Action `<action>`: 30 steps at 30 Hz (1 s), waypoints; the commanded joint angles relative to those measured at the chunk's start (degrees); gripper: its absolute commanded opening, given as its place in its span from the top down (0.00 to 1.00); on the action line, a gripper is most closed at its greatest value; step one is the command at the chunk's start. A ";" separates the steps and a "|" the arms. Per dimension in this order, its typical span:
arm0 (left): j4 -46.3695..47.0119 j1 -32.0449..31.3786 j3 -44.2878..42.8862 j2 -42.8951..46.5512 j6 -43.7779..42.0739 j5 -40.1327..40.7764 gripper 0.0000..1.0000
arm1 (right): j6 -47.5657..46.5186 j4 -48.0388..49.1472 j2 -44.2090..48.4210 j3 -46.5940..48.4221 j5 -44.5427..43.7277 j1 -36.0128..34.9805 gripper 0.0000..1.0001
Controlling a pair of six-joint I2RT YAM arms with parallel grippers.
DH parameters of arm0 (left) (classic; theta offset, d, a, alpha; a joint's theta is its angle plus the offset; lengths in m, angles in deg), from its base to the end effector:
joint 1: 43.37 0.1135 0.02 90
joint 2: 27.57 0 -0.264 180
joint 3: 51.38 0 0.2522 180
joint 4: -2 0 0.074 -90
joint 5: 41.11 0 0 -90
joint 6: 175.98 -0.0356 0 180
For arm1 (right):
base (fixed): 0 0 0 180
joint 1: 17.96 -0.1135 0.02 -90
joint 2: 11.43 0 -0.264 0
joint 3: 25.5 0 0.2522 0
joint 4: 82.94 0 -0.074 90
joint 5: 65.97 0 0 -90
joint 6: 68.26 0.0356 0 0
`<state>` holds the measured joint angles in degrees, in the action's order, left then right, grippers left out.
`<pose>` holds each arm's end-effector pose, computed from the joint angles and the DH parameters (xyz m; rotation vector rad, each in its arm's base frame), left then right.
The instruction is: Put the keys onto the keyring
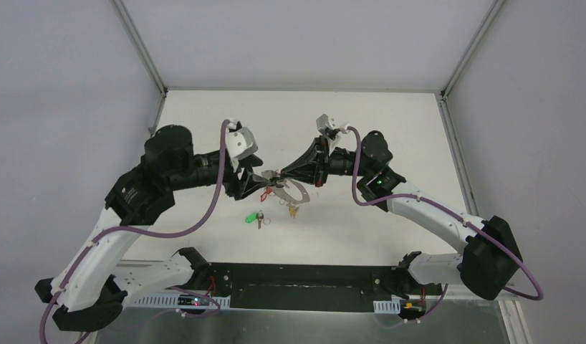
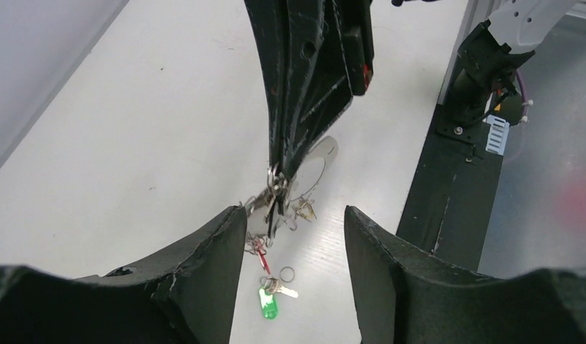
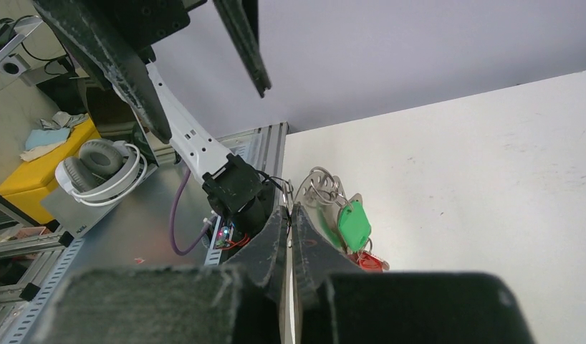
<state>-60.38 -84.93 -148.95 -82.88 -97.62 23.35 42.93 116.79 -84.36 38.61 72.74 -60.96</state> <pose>0.1066 -0.1150 0.4637 1.1430 1.5967 -0.7745 0.1920 0.2156 0.3457 -1.0408 1.2563 1.4692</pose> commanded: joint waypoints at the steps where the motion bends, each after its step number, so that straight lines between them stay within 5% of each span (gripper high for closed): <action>1: 18.58 -0.03 13.80 8.82 5.31 -0.85 0.46 | 0.75 3.68 3.18 -0.10 -0.89 -0.24 1.00; 12: 39.69 -0.02 34.22 20.74 10.42 -1.22 0.62 | 0.83 3.68 4.37 -1.10 -0.13 -0.24 1.00; 30: 44.69 -0.03 37.77 18.04 11.47 1.02 0.72 | 0.47 3.51 4.75 -1.30 0.25 -0.24 1.00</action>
<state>-19.46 -84.95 -111.34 -64.10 -86.73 23.90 43.13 116.46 -82.19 37.12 72.72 -60.96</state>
